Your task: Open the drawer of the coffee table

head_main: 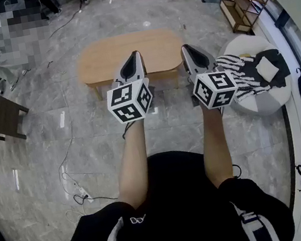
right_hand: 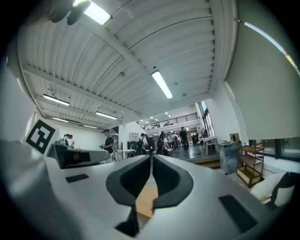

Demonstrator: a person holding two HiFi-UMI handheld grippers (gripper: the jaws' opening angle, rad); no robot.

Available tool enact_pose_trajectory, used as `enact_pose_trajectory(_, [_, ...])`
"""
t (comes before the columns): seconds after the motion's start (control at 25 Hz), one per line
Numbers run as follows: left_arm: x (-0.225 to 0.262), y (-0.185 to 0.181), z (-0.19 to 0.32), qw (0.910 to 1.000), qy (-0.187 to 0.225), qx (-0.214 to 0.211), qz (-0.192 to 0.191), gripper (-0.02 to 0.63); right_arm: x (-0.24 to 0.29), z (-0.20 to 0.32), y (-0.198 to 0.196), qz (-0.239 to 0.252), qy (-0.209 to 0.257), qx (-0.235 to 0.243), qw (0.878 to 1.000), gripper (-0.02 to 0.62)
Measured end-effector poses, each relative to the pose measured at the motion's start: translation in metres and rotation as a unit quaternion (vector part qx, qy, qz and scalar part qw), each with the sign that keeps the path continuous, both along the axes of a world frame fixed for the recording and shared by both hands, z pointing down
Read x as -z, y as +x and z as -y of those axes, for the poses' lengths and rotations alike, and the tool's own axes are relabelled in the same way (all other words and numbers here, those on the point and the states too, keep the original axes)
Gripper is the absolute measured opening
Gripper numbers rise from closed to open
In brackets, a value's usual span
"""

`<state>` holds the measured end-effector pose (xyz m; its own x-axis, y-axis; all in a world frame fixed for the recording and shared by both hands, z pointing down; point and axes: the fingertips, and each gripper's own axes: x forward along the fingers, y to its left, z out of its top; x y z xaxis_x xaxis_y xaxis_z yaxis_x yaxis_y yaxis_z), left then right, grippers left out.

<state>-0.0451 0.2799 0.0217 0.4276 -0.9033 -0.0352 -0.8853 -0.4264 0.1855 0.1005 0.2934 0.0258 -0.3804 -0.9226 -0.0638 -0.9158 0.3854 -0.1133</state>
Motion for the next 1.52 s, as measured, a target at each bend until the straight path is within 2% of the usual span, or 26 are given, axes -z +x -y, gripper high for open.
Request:
enact_pose_trajectory(0.24, [0.0, 0.004, 0.002, 1.0, -0.002, -0.005, 0.002, 0.009, 0.004, 0.002, 0.008, 0.023, 0.008, -0.009, 1.0, 0.02])
enact_pose_trajectory(1.0, [-0.004, -0.004, -0.005, 0.9999, -0.006, 0.01, -0.006, 0.009, -0.001, -0.001, 0.002, 0.024, -0.003, 0.016, 1.0, 0.02])
enact_pose_trajectory(1.52, [-0.001, 0.006, 0.013, 0.9999, 0.008, 0.007, -0.004, 0.009, -0.002, 0.014, 0.018, 0.025, 0.001, 0.012, 1.0, 0.02])
